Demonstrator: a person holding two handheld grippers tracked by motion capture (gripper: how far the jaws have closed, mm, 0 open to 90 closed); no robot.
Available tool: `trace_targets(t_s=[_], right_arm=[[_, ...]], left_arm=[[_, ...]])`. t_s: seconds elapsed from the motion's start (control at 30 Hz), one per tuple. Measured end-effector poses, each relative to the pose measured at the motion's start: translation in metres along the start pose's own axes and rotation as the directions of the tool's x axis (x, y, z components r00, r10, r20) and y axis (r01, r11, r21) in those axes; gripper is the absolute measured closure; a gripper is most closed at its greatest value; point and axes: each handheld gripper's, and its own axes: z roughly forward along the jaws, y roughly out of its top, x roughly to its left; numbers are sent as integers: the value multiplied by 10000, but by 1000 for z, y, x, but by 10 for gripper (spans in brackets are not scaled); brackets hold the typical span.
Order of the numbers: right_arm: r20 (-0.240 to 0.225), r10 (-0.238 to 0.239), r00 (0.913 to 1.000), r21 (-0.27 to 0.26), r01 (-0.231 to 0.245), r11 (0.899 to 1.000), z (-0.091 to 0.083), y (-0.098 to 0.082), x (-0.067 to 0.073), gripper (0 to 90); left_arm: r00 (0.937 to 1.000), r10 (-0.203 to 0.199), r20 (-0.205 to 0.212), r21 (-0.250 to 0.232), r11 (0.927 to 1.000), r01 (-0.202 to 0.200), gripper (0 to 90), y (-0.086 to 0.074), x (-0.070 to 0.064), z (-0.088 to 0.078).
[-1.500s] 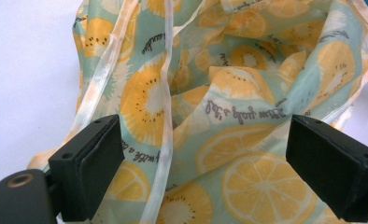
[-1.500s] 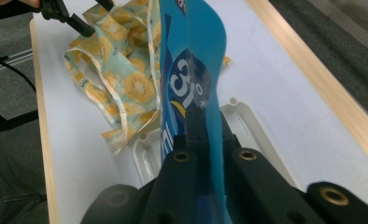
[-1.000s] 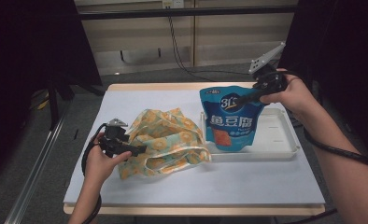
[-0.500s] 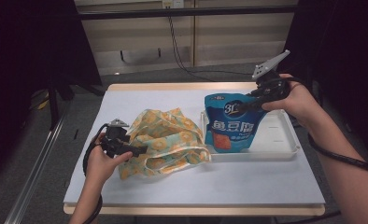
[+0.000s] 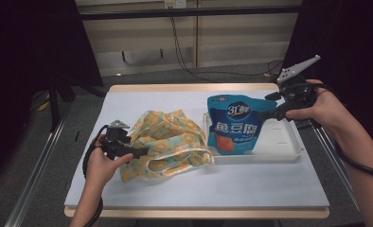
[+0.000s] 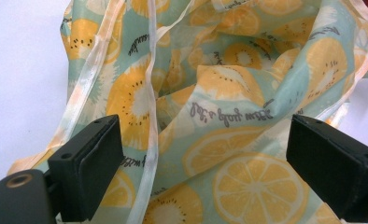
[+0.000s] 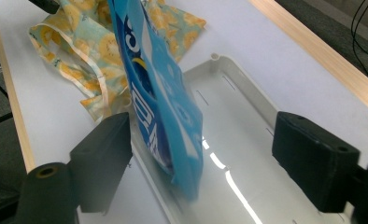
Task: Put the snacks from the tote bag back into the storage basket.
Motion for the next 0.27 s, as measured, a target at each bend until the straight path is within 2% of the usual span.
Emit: trace_targets(t_s=[0.27], right_arm=[[134,231,9996,-98,-229,9997,-1,-16,2,122]], left_arm=[[10000,46,-20,-22,10000,-46,105,1,0,-3]])
